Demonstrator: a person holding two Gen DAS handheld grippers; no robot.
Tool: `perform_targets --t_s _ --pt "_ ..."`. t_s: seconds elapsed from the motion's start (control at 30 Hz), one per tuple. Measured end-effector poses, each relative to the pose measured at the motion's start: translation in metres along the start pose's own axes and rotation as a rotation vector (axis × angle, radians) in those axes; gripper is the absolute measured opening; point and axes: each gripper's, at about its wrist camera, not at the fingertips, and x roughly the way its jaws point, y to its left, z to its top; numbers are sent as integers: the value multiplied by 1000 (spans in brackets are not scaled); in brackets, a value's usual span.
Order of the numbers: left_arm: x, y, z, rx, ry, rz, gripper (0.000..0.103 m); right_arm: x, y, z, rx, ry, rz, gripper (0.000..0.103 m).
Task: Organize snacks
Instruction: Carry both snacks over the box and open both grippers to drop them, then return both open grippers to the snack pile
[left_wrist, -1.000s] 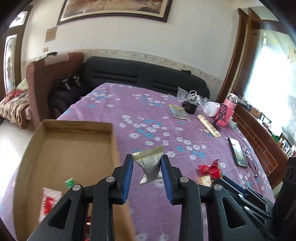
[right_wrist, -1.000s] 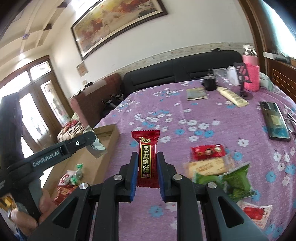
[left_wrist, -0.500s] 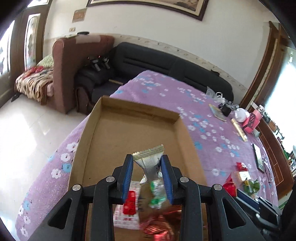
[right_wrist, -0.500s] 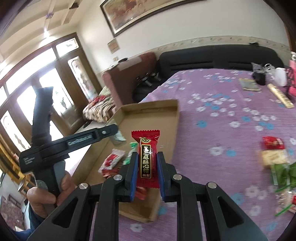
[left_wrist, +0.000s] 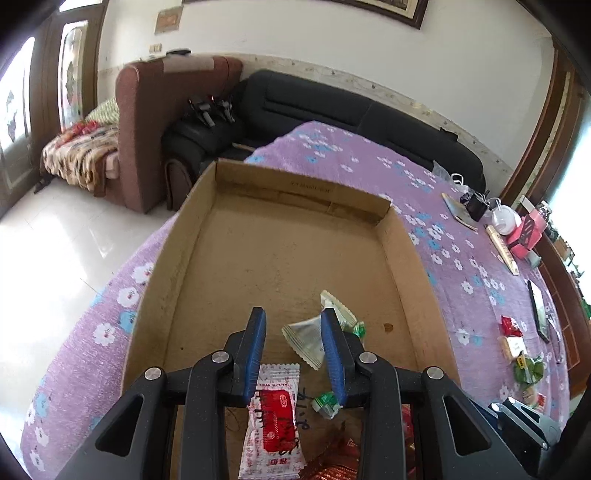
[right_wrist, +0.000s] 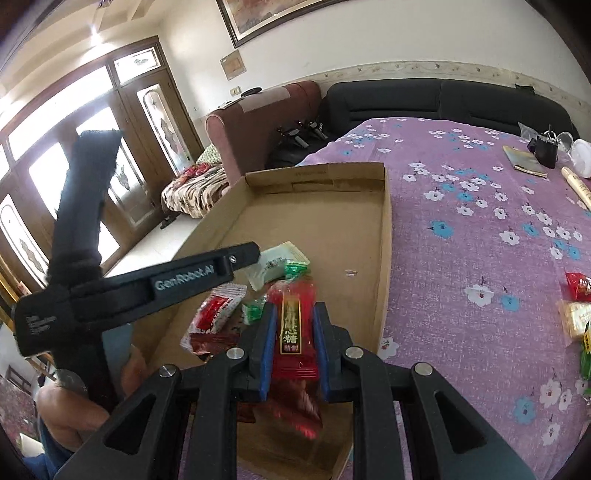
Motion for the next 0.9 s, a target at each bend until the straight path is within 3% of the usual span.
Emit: perform_targets --t_s 0.3,0.43,0.63,0.9 --pt "-3 -3 -1 19 -22 23 33 0 0 -3 -13 -5 8 19" --pt "-5 -3 0 16 -22 16 47 -4 -1 -2 -3 -14 12 19" --pt "-18 -5 3 12 -40 2 57 -13 -8 4 53 -20 24 19" --pt "-38 -25 0 50 -59 -26 58 -48 -19 4 91 -60 23 19"
